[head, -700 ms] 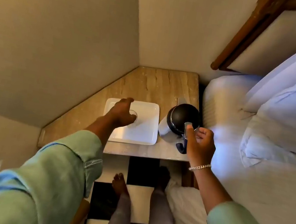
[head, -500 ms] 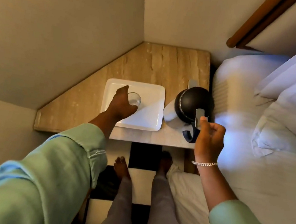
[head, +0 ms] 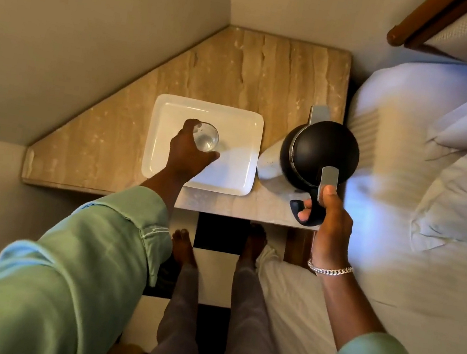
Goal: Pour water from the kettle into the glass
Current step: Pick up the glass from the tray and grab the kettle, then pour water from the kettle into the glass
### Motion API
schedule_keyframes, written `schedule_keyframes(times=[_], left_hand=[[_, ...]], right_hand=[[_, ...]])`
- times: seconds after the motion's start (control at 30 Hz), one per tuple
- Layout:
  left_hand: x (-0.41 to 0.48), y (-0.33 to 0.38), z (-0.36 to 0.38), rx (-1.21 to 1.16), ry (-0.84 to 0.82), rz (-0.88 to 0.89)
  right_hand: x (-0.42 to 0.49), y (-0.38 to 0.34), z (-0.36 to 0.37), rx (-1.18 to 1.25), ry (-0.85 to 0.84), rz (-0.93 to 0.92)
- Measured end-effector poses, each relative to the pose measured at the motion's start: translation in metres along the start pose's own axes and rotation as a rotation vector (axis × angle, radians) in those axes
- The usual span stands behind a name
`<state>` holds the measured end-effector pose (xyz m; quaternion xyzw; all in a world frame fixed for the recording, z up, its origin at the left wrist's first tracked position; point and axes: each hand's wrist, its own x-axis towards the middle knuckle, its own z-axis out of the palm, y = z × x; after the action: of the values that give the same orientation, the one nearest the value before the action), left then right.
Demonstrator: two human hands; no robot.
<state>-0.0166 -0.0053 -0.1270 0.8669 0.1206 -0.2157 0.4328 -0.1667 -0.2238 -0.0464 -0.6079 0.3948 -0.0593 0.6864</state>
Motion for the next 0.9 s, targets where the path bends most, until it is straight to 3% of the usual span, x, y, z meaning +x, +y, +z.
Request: schedule_keyframes(times=[0.23, 0.43, 0.63, 0.9], left_hand=[[-0.005, 0.020, 0.007, -0.068, 0.093, 0.104], [0.000, 0.055, -0.009, -0.055, 0.081, 0.207], [-0.004, 0.081, -0.031, 0.025, 0.046, 0.265], [-0.023, 0.123, -0.062, 0.124, -0.020, 0.321]], right_hand=[[0.007, 0.003, 0.001, -0.076, -0.048, -0.055], [0.027, -0.022, 0.006, -0.121, 0.062, -0.133], [0.052, -0.050, 0.005, -0.348, 0.119, -0.259], [0.040, -0.107, 0.015, -0.486, 0.007, -0.396]])
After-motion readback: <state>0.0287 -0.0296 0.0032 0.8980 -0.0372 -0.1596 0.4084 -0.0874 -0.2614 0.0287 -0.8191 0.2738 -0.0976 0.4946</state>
